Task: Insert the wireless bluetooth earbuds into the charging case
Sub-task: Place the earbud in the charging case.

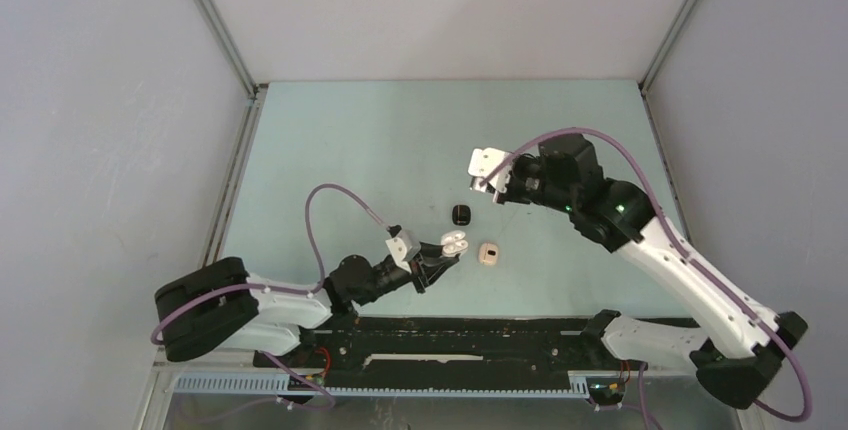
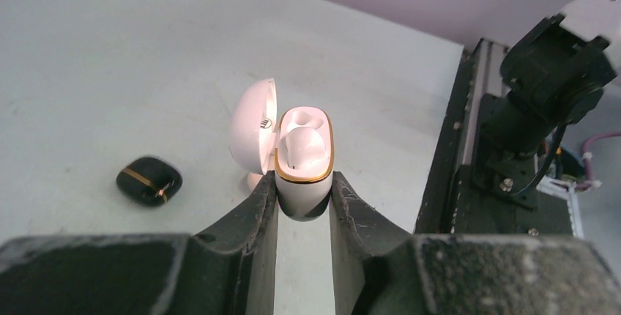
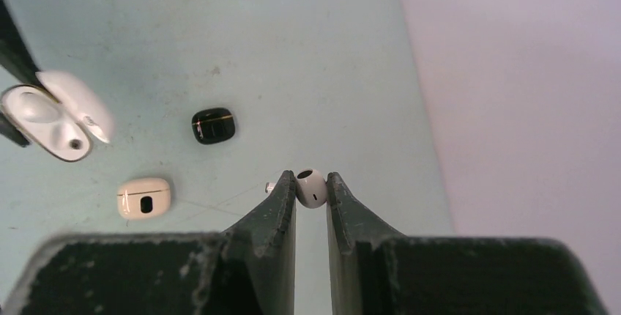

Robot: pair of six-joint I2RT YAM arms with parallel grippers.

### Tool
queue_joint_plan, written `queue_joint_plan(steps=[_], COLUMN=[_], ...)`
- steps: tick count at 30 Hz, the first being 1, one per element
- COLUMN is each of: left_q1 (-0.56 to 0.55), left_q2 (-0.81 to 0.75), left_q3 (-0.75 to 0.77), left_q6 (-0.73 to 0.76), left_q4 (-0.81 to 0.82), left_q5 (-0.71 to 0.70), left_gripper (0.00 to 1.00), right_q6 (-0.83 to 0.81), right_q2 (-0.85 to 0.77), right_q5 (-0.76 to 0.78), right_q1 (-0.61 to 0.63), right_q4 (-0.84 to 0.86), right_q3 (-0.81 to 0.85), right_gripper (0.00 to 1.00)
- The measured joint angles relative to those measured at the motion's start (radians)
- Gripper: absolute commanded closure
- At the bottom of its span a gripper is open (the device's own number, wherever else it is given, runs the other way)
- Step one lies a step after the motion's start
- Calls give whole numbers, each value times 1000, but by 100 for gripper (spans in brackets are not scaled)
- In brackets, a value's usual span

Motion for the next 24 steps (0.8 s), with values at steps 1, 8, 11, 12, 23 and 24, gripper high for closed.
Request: queue_joint_plan(steps=[1,8,11,12,23,24], left_q1=[14,59,61,61,62,62], left_q2=[21,119,123,123,119,118], left_q3=[8,108,146,154,161,159], left_q6=[-5,-49,-60,-66,-92,-92], left_q4=[32,146,171,176,192,192], left_q5=[29,209,252,264,287,287], left_gripper=[100,100,100,100,100,100], right_q6=[-15,-153,-238,-267,-406,-409], right_q2=[-27,-291,-383,-405,-416,-417], right_q5=[-7,-29,-27,-24,10,11], right_q1=[9,163,246,269,333,333], right_q4=[0,103,168,195,293,298], right_q3=[-1,-136,-248,-286,-420,-420], right_gripper=[100,100,100,100,100,100])
